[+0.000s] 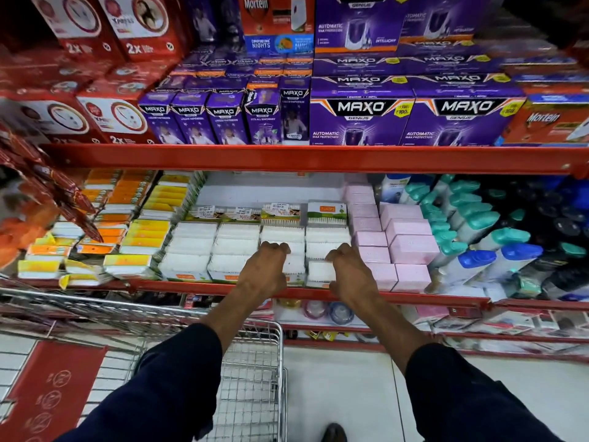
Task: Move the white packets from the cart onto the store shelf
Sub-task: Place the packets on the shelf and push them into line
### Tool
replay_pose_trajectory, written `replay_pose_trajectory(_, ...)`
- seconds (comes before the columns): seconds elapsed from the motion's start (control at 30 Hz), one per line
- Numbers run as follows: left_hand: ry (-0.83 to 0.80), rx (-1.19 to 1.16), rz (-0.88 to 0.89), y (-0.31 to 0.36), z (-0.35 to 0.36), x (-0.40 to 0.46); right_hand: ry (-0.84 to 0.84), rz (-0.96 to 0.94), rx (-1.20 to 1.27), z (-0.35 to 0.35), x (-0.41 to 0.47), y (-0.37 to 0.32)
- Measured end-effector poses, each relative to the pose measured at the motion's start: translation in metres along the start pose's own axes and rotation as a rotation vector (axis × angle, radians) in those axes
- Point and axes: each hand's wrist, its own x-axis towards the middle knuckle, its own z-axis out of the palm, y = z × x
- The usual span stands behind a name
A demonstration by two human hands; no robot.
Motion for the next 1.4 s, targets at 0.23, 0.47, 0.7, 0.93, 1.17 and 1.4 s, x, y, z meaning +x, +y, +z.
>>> replay_pose_trajectory(0.23, 0.02, 0.032, 0.044, 0.0, 0.011, 0.007, 0.029, -0.007, -0.062, 0.006, 0.002, 0.0)
replay_pose_trajectory(0.47, 0.03, 0.063, 0.102, -0.002, 0.02, 0.005, 0.045, -0.004, -0.025, 0.004, 0.001, 0.002)
replay_pose_trajectory(0.7, 0.057, 0.159, 0.11, -0.011, 0.035, 0.004, 0.052, 0.011, -0.007, 0.003, -0.001, 0.004)
replay_pose_trajectory(0.93, 0.081, 0.206, 0.098, -0.008, 0.04, -0.003, 0.089, -0.041, 0.036, 0.004, -0.013, 0.004)
replay_pose_trajectory(1.17, 0.15, 0.143, 0.141, -0.018, 0.044, -0.008, 0.1, -0.081, -0.053, 0.017, -0.02, 0.002)
replay_pose_trajectory(1.4, 0.149, 0.163, 0.161, -0.026, 0.047, -0.01, 0.127, -0.086, -0.113, 0.029, -0.021, -0.002)
